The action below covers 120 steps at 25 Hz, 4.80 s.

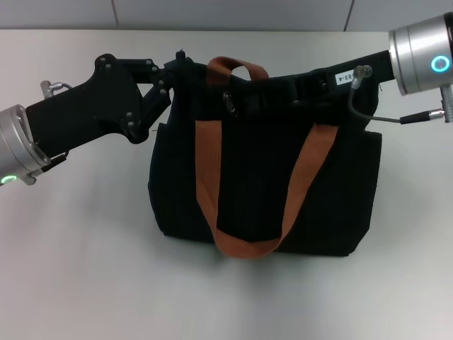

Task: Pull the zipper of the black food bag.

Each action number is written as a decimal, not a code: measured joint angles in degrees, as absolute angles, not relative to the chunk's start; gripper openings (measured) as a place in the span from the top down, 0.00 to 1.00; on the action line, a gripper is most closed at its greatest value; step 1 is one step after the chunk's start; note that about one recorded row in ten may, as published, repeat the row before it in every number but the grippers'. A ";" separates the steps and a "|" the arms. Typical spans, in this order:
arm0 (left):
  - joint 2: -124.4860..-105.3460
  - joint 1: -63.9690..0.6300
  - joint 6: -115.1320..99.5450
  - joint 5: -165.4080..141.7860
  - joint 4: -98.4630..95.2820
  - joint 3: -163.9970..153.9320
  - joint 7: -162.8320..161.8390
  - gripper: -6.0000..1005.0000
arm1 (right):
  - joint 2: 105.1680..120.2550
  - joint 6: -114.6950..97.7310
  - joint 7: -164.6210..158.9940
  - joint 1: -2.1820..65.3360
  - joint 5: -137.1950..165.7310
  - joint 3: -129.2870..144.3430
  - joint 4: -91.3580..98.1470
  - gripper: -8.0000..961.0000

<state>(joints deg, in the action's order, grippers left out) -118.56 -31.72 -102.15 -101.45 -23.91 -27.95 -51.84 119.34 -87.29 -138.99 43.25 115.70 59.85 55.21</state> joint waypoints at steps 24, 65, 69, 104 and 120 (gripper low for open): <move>-118.56 -31.96 -102.47 -101.44 -23.26 -27.95 -52.03 0.93 | 119.44 -87.18 -135.80 43.36 110.11 63.27 54.43 0.79; -118.57 -31.97 -103.20 -100.81 -23.20 -27.86 -52.56 0.93 | 119.49 -83.61 -143.61 43.61 115.04 68.11 59.98 0.99; -118.51 -31.88 -103.20 -100.70 -23.20 -27.86 -52.48 0.93 | 119.54 -83.71 -146.88 42.37 116.62 69.38 63.83 0.99; -118.21 -30.28 -103.46 -99.81 -23.74 -27.07 -52.02 0.92 | 119.81 -92.52 -162.58 25.41 125.90 64.25 93.41 0.99; -118.21 -29.43 -103.53 -99.79 -23.53 -27.42 -53.02 0.92 | 119.30 -93.00 -143.64 21.88 104.12 53.38 80.91 0.91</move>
